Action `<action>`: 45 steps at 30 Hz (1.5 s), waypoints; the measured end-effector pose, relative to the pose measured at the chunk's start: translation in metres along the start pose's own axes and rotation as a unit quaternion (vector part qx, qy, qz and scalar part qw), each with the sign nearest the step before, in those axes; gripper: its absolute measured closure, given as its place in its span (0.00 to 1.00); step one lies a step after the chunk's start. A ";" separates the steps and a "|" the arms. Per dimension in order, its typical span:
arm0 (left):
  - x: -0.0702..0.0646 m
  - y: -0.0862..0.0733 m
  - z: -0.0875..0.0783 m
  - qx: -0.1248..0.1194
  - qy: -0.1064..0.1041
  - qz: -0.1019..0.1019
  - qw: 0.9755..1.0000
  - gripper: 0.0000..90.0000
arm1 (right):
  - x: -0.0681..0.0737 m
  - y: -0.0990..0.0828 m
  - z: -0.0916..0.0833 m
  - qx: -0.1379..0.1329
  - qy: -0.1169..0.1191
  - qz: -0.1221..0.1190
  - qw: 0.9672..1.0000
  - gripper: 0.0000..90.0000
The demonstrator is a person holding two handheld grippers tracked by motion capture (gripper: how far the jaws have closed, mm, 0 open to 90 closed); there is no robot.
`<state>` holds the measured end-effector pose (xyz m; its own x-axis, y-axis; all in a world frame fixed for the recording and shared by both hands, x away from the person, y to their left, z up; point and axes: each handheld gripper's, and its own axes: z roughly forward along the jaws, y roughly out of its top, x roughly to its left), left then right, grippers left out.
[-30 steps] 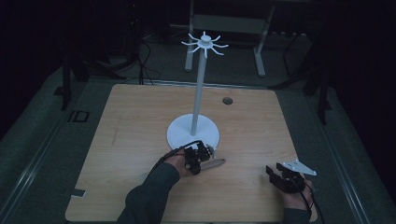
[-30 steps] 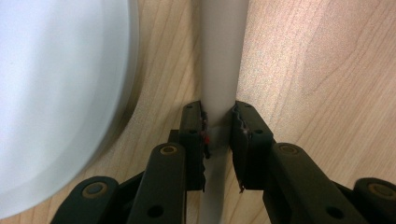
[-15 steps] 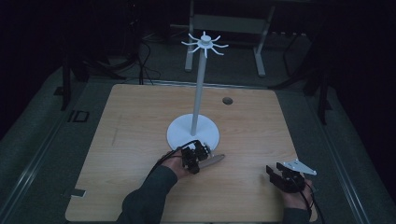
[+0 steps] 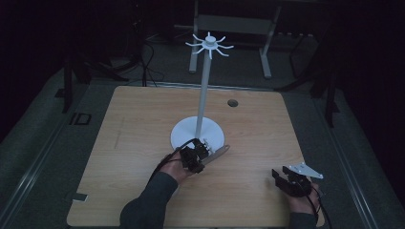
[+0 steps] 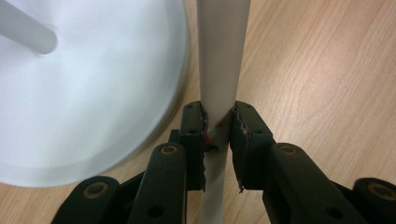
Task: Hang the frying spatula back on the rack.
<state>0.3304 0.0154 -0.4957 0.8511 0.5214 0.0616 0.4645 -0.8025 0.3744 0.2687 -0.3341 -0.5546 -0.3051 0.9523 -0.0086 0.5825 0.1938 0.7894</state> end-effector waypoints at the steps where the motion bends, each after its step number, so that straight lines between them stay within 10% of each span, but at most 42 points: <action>1: 0.000 0.000 -0.002 -0.004 0.001 -0.002 1.000 0.84 | 0.000 0.000 0.000 0.000 0.000 0.000 1.000 0.57; 16: 0.000 -0.006 -0.030 -0.103 0.039 -0.068 0.992 0.84 | 0.000 0.000 0.000 -0.001 0.000 -0.001 1.000 0.57; 33: -0.007 -0.015 -0.055 -0.211 0.096 -0.118 0.966 0.84 | 0.000 0.000 0.000 0.000 0.000 -0.002 1.000 0.56; 45: -0.011 -0.015 -0.064 -0.240 0.115 -0.132 0.955 0.84 | 0.000 0.000 0.000 0.000 0.000 -0.002 1.000 0.56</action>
<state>0.2986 0.0407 -0.4428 0.6185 0.7810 0.0865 0.4425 -0.4372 0.7830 0.2688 -0.3338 -0.5546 -0.3068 0.9517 -0.0111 0.5820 0.1968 0.7890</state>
